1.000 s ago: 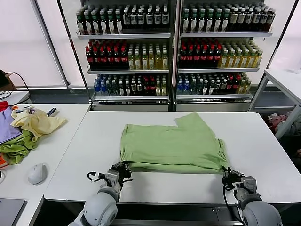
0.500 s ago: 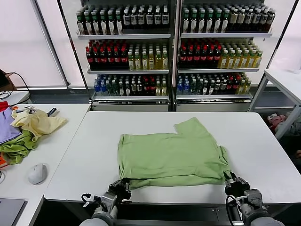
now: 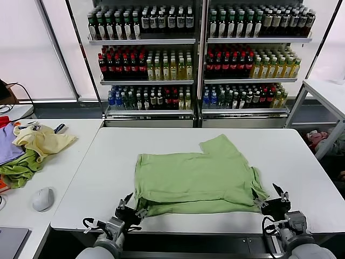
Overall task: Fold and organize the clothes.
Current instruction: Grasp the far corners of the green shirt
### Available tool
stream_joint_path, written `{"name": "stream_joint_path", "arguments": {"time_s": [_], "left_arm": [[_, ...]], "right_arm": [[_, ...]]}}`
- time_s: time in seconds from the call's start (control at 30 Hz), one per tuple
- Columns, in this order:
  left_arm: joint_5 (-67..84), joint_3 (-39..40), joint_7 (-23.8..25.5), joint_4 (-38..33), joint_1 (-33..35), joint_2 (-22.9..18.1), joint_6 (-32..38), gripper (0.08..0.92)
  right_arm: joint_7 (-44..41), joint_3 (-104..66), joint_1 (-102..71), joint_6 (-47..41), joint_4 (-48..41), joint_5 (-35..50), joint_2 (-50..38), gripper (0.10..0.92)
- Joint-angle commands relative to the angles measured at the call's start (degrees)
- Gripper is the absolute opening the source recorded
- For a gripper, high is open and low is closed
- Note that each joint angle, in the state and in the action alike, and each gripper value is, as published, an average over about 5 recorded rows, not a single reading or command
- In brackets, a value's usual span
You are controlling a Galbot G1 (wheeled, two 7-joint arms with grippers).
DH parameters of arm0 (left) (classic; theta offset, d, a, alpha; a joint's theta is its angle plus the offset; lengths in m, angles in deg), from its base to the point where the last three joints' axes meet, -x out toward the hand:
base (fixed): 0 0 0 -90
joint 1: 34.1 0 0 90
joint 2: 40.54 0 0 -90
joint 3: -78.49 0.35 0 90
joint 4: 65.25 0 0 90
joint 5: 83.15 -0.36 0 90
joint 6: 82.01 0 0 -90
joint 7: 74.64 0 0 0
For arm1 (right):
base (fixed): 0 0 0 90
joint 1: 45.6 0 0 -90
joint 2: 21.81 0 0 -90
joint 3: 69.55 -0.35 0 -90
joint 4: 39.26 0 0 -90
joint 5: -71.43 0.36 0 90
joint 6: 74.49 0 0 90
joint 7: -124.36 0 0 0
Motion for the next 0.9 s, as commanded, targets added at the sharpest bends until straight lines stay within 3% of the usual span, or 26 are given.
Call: {"name": "stream_joint_path", "arguments": {"time_s": [0.03, 0.47, 0.9], "left_arm": [[9.3, -1.0, -2.3, 6.8, -14.0, 1.0, 0.1, 0.815], [13.2, 6.0, -3.0, 23.3, -32.9, -4.1, 0.0, 0.823], [14.2, 11.5, -3.4, 38.4, -42.4, -10.8, 0.0, 0.823]], "right_arm": [[2.2, 5.2, 14.6, -1.2, -6.0, 5.2, -1.6, 0.821], [3.2, 19.2, 38.7, -2.9, -27.7, 9.1, 0.6, 0.823], [2.9, 25.5, 53.5, -3.0, -48.7, 9.0, 6.3, 0.823]]}}
